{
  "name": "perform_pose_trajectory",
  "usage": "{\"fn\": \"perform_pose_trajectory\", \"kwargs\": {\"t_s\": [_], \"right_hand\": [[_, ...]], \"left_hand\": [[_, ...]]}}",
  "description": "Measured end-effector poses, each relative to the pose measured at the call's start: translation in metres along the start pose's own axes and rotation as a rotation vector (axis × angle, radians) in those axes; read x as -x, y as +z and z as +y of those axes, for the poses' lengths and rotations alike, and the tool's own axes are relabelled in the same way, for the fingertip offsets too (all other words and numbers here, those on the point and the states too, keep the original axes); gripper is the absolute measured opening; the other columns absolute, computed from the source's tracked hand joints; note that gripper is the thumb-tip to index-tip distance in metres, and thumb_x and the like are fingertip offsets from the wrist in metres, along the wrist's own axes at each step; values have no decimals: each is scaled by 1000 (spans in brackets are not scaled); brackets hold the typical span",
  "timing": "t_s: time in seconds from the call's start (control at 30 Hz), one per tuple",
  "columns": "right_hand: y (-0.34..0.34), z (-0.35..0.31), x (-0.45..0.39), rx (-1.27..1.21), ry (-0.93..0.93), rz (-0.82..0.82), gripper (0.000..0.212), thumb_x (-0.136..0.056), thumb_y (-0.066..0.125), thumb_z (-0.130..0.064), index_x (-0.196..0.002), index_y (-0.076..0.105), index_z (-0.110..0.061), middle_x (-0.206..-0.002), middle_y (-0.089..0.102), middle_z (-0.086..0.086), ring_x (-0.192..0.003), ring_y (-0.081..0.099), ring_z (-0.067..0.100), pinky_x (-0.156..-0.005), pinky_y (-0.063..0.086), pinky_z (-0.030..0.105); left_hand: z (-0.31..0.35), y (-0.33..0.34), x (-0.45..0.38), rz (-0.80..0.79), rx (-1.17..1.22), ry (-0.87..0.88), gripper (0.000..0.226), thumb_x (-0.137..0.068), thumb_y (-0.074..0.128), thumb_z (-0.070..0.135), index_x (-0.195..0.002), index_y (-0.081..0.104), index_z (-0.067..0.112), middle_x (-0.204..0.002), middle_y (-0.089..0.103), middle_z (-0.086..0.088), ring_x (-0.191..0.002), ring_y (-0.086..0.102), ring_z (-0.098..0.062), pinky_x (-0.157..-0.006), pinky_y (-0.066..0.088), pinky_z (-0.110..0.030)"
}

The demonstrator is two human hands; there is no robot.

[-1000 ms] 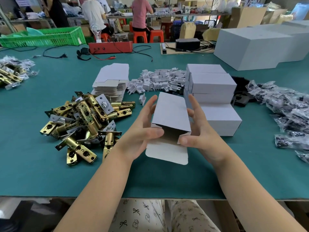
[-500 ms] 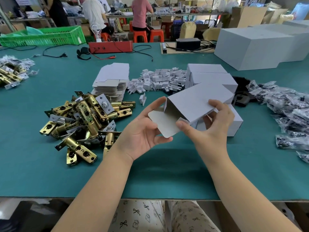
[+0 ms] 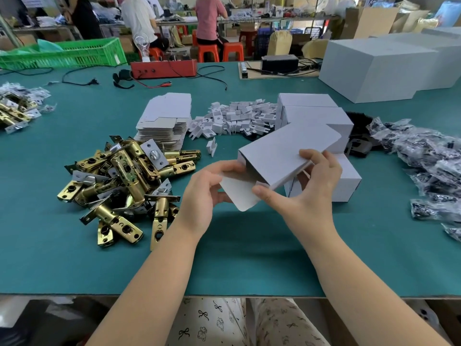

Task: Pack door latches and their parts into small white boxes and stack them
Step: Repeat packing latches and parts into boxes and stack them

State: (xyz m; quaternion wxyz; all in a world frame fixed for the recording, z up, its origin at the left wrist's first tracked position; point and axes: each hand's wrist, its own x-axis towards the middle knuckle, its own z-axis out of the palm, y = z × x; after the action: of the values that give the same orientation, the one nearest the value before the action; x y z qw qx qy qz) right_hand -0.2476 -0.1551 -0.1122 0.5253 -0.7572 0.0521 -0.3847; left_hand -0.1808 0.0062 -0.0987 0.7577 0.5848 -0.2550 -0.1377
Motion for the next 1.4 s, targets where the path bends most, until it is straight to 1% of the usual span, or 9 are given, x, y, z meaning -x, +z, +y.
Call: {"fn": "perform_pose_trajectory", "kwargs": {"t_s": [0.13,0.27,0.43,0.53,0.63,0.83,1.0,1.13,1.4], "right_hand": [[0,4,1,123,-48,-42,90,-48,93,-36,-118,36,-32,-136,15,-4,-119,25,-19,-100,26,1],[1,3,6,298,-172,-67,94,-49,93,-33,-126,42,-12,-139,15,9,-117,27,3,-98,18,-4],[7,-3,8,352,-193,-63,98,-49,95,-26,-129,43,-2,-139,20,25,-111,21,0,-97,13,-6],[4,-4,5,276,-138,11,99,-51,93,-33,-131,41,-6,-141,16,18,-117,17,-17,-95,13,-8],[1,-4,1,160,-99,62,94,-51,86,-45,-128,43,-12,-139,14,12,-116,10,-31,-94,17,-7],[-2,-12,3,74,-90,-19,74,-50,83,-53,-111,42,-47,-139,18,9,-123,38,7,-105,33,17],[3,-12,5,115,-81,-41,44,-65,77,-44,-95,45,-47,-128,19,-14,-116,49,21,-101,38,20],[1,-10,4,64,41,-41,23,-76,67,-41,-90,49,-43,-122,25,-13,-106,52,11,-95,39,18],[1,-8,3,-21,100,-31,30,-83,70,-29,-97,48,-43,-113,31,-15,-89,51,3,-91,45,20]], "left_hand": [[-3,6,0,89,-240,-100,38,-67,41,13,-87,72,23,-85,71,0,-75,66,-14,-53,54,-29],[-10,10,0,192,-536,-46,24,-87,43,7,-88,58,26,-79,62,7,-63,56,8,-44,41,-8],[-7,1,-7,422,-89,-281,38,-87,65,9,-119,47,18,-85,72,-2,-62,69,-8,-49,53,-25],[1,-3,-6,238,461,-404,41,-78,65,14,-115,58,-2,-90,72,-17,-66,71,-21,-51,56,-23],[3,-6,-2,-34,567,-326,36,-73,69,10,-108,72,0,-107,72,-17,-90,73,-24,-66,58,-21],[1,-3,-3,-133,570,-235,61,-53,95,24,-109,72,14,-104,73,-7,-83,73,-17,-64,59,-23],[-5,9,-4,51,170,-220,53,-67,77,43,-118,66,30,-102,73,0,-82,69,-15,-61,57,-26],[-11,11,-7,136,115,-151,65,-82,65,29,-144,43,27,-112,71,3,-93,70,-17,-65,58,-31],[-10,12,-8,126,138,-90,51,-98,47,24,-147,37,34,-117,67,8,-94,67,-11,-53,55,-28]]}}
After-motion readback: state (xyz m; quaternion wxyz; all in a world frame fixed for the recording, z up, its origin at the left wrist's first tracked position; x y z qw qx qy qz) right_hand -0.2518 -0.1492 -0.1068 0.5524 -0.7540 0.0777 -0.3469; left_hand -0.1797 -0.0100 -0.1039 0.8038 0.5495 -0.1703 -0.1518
